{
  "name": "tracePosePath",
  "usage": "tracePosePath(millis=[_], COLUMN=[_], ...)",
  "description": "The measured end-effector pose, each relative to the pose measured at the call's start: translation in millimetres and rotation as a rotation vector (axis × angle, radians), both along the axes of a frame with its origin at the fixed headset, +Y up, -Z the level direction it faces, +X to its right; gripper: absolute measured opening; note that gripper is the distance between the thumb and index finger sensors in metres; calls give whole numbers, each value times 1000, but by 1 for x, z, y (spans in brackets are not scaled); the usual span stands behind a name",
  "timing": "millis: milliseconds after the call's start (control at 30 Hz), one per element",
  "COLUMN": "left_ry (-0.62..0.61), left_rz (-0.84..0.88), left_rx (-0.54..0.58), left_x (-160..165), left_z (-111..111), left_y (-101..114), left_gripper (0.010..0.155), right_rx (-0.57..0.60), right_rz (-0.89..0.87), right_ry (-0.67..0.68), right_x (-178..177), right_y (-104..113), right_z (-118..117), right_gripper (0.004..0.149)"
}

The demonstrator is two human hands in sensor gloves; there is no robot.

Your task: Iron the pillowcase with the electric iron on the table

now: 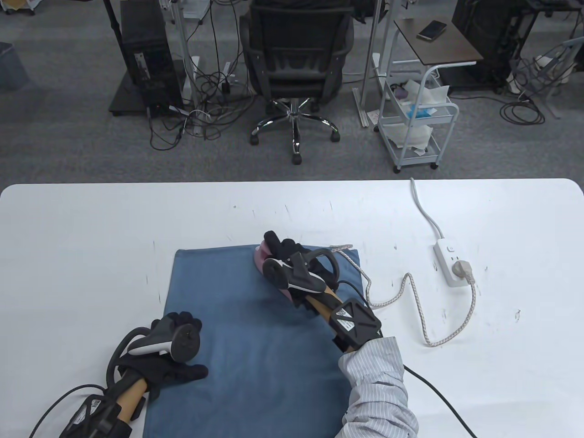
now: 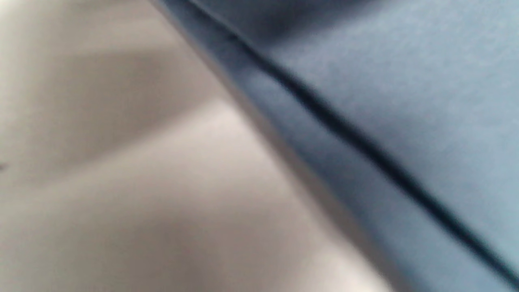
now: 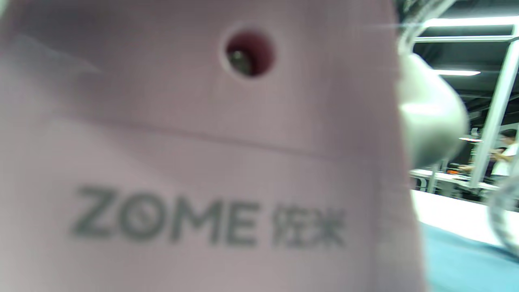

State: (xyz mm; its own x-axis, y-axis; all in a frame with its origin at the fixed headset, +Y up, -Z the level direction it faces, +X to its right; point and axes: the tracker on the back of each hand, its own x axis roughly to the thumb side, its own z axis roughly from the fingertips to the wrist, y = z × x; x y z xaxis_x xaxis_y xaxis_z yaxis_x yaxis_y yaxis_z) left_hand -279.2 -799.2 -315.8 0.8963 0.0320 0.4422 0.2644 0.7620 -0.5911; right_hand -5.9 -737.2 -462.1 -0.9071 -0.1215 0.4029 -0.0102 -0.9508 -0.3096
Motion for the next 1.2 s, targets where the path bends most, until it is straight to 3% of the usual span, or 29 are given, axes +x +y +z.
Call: tracePosePath(millis=[200,367,467,833,1067,1200], left_ry=[5,4,3,4,0,2], left_rz=[3,4,7,8,3,8], left_rx=[-1,-2,-1,1,0,2], left_x=[0,0,0,0,0,0], left_z=[0,0,0,0,0,0], left_y=[0,0,-1,-1,0,0], left_gripper=[107,107,107,107,107,107], right_rx=[-4,-22,-33,28,141,32], right_rz=[13,-7,-31,59,193,51], right_ry=[-96,16,17,-212,-90,26], right_x=[26,31,36,91,88,83], right_y=[0,3,2,-2,8,10], right_z=[-12,5,7,-14,9,29], right_gripper=[61,61,61,63,62,62])
